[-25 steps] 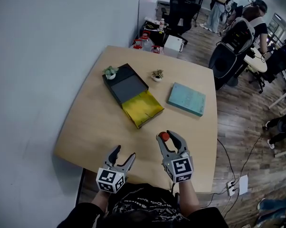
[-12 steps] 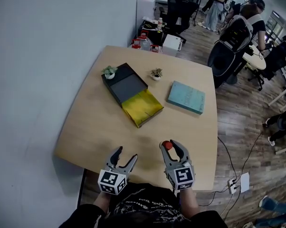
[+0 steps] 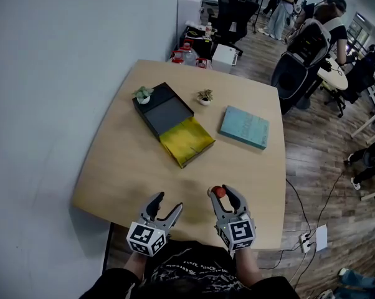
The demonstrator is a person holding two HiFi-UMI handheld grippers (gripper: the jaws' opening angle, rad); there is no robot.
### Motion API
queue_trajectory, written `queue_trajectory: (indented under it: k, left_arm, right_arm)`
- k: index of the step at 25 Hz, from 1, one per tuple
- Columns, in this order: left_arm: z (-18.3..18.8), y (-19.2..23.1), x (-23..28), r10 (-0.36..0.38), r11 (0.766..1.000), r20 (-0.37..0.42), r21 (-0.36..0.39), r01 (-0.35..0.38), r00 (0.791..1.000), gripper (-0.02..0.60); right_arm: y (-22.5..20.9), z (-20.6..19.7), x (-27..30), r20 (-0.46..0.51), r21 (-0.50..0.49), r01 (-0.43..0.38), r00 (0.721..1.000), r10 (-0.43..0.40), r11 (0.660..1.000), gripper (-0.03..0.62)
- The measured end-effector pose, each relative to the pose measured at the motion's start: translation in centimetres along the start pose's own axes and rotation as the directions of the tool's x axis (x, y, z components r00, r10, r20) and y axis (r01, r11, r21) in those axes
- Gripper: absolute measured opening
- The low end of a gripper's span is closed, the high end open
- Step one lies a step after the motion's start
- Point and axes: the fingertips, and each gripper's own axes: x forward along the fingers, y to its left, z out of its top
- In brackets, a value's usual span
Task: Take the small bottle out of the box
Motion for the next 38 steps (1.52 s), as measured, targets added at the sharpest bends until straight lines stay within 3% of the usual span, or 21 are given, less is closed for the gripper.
queue_trajectory:
  k: [8,10,17,38]
  left_arm:
    - [0.1,0.9,-0.5,0.041,0.999,-0.004,0.024,-0.041,0.999,0.051]
    - [0.0,1.2,-0.5,0.053,0.998,-0.010,0.024,-0.053,0.999,0.012]
    - [0.5,1.1,-0.6,0.014,1.000,-0.004,0.027,-0.014,1.000,0.003]
    - [0.2,2.5,-0.8,0.072,0.997,0.002,0.035,-0.072,0.997,0.003]
  right_arm:
    - [0.8,-1.2,0.5,-0.021,0.014,-0.012,1.000,0.013,1.000,0.150]
    - [0.7,-1.5,0.6,-0.028,0.013,-0.011,1.000,0.011,1.000,0.150]
    - [0.6,-0.6,0.9,-0.012,0.010,-0.015,1.000,0.015,1.000,0.150]
    - [0.3,-0.8,1.0,-0.027,0.000,0.000,1.000,0.000,1.000,0.149]
